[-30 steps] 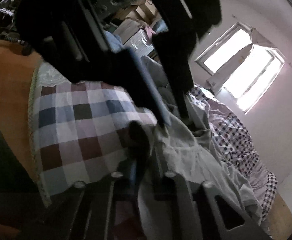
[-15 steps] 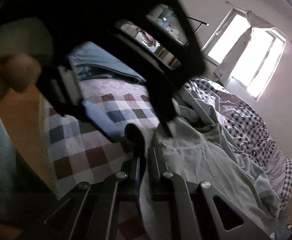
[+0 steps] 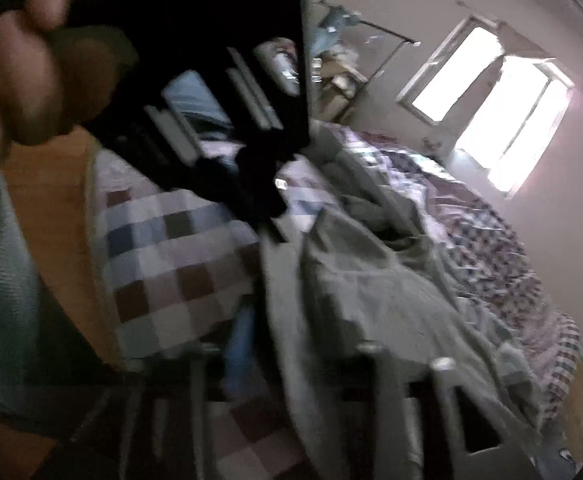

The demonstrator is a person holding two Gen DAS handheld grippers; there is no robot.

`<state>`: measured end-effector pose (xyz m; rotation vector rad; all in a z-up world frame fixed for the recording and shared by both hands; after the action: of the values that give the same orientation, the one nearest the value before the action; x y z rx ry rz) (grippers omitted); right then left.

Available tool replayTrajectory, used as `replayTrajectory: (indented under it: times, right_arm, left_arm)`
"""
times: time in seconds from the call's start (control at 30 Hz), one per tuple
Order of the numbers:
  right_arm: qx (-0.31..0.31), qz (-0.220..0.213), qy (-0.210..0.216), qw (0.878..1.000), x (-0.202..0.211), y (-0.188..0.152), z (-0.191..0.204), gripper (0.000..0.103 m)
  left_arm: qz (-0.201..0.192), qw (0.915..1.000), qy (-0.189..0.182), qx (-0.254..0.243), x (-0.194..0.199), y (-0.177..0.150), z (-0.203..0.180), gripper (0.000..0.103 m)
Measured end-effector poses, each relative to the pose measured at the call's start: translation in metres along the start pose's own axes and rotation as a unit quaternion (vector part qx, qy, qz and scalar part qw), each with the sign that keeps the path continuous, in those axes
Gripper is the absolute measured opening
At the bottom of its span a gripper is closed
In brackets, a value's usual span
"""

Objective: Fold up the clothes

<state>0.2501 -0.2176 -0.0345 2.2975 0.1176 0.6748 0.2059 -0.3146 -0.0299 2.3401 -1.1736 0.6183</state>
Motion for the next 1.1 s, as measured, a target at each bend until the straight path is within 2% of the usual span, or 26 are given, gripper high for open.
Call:
replayTrajectory:
  times: [0.03, 0.07, 0.33, 0.57, 0.6, 0.63, 0.8, 0.83, 0.87, 0.9, 0.93, 0.97, 1.03, 1.1]
  right_arm:
    - [-0.001, 0.001, -0.010, 1.000, -0.001, 0.001, -0.001, 0.068]
    - [-0.003, 0.002, -0.017, 1.000, -0.001, 0.002, -0.003, 0.069]
    - [-0.013, 0.015, -0.060, 0.998, -0.021, 0.012, -0.010, 0.069]
    - [-0.017, 0.032, -0.083, 0.996, -0.037, 0.017, -0.019, 0.067]
    - [-0.012, 0.034, -0.085, 0.996, -0.040, 0.017, -0.019, 0.064]
    - [-0.005, 0.035, -0.087, 0.996, -0.042, 0.018, -0.018, 0.056]
    - [0.001, 0.057, -0.090, 0.994, -0.060, 0.022, -0.024, 0.011]
    - [-0.003, 0.056, -0.085, 0.995, -0.059, 0.023, -0.027, 0.005]
    - [-0.008, 0.054, -0.080, 0.995, -0.056, 0.024, -0.030, 0.005]
    - [-0.014, 0.051, -0.074, 0.996, -0.054, 0.025, -0.032, 0.004]
    - [-0.019, 0.049, -0.069, 0.996, -0.052, 0.026, -0.035, 0.004]
    - [-0.025, 0.047, -0.063, 0.997, -0.049, 0.028, -0.038, 0.004]
    - [-0.035, 0.042, -0.052, 0.997, -0.044, 0.030, -0.044, 0.003]
    - [-0.046, 0.038, -0.041, 0.997, -0.040, 0.032, -0.050, 0.003]
  left_arm:
    - [0.002, 1.0000, -0.006, -0.005, 0.001, -0.001, -0.003, 0.001]
    - [0.005, 0.9999, -0.012, -0.010, 0.002, -0.002, -0.006, 0.001]
    - [0.022, 0.9975, -0.056, -0.037, 0.009, -0.005, -0.026, 0.001]
    - [0.031, 0.9949, -0.088, -0.038, 0.010, -0.005, -0.033, 0.001]
    - [0.031, 0.9947, -0.090, -0.037, 0.010, -0.005, -0.033, 0.001]
    - [0.031, 0.9947, -0.092, -0.034, 0.010, -0.004, -0.033, 0.001]
    - [0.039, 0.9940, -0.096, -0.036, 0.009, 0.001, -0.032, 0.002]
    - [0.039, 0.9941, -0.094, -0.038, 0.010, 0.004, -0.032, 0.006]
    - [0.039, 0.9942, -0.092, -0.040, 0.011, 0.007, -0.032, 0.010]
    - [0.036, 0.9944, -0.091, -0.042, 0.013, 0.010, -0.031, 0.025]
    - [0.029, 0.9947, -0.089, -0.043, 0.016, 0.015, -0.030, 0.045]
    - [0.020, 0.9948, -0.090, -0.044, 0.018, 0.021, -0.028, 0.060]
    - [0.013, 0.9949, -0.087, -0.049, 0.019, 0.032, -0.026, 0.067]
    - [0.015, 0.9953, -0.068, -0.067, 0.013, 0.046, -0.027, 0.068]
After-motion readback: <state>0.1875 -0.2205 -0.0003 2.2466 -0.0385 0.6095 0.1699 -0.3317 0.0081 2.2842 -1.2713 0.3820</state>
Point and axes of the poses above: each gripper's, at about its wrist camera, not at the fingertips, and x roughly against the way its jaws point, z to its left, y to its top, the point moved 3 cm from there along -x, roughly the way its jaws point
